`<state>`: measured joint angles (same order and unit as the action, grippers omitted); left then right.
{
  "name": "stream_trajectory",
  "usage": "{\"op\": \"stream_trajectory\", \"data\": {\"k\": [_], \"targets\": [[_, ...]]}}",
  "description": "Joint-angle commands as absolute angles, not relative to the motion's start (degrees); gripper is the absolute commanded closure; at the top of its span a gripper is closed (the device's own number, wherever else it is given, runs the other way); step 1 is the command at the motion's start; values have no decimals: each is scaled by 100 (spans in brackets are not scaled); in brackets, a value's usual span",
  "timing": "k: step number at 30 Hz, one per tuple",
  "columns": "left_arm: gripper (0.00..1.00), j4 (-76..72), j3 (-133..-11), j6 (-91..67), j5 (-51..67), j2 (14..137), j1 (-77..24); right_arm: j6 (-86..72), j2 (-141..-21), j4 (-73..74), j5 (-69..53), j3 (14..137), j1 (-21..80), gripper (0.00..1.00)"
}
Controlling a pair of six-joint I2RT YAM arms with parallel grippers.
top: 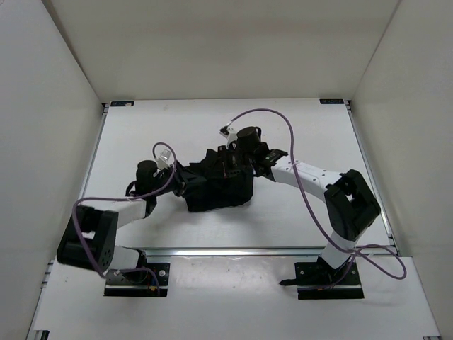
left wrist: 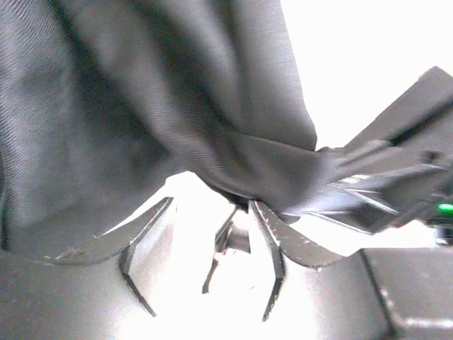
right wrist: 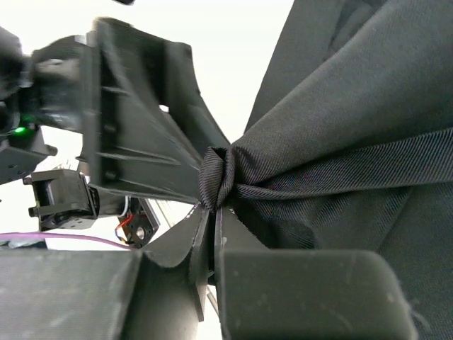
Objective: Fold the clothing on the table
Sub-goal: Fold the skirt
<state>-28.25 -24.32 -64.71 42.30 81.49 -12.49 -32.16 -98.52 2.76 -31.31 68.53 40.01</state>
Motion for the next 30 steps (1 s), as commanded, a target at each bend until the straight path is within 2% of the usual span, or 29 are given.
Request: {"op": "stream_trajectory", "data": {"k": [1, 6, 10, 14, 16, 18, 19, 21, 23, 25, 30], "targets": [[44, -2955, -2364, -6751, 3747, 7281, -1020, -3182, -9580, -123, -3296, 6882, 4043, 99], [41, -470, -2548, -5943, 2269, 5716, -424, -3129, -9808, -26, -3226, 7180, 4253, 100], [40, 586, -3005, -5337, 1785, 5563, -281, -3050, -10168, -9, -3112, 7180, 4561, 100], [39, 940, -3322, -5142, 1565, 5555, -246, -2725, -10827, 999, -2997, 7707, 4798, 100], [39, 1089, -3401, -5037, 1468, 5616, -185, -2654, -11073, 1273, -3014, 7962, 4843, 95], [38, 1274, -3445, -4870, 1293, 5599, -176, -2567, -11284, 1502, -2901, 8120, 4939, 76], [37, 1335, -3437, -4834, 1240, 5564, -167, -2506, -11346, 1694, -2848, 8260, 4948, 72], [37, 1458, -3419, -4773, 1143, 5511, -150, -2400, -11653, 2230, -2481, 8533, 5045, 67], [36, 1511, -3463, -4685, 1020, 5450, -123, -2443, -11768, 2521, -2155, 8788, 5097, 70], [35, 1573, -3507, -4650, 941, 5423, -131, -2470, -11821, 2602, -1846, 8754, 5019, 68], [34, 1801, -3630, -4570, 853, 5361, -141, -2433, -11050, 2268, -1873, 8807, 4992, 61]]}}
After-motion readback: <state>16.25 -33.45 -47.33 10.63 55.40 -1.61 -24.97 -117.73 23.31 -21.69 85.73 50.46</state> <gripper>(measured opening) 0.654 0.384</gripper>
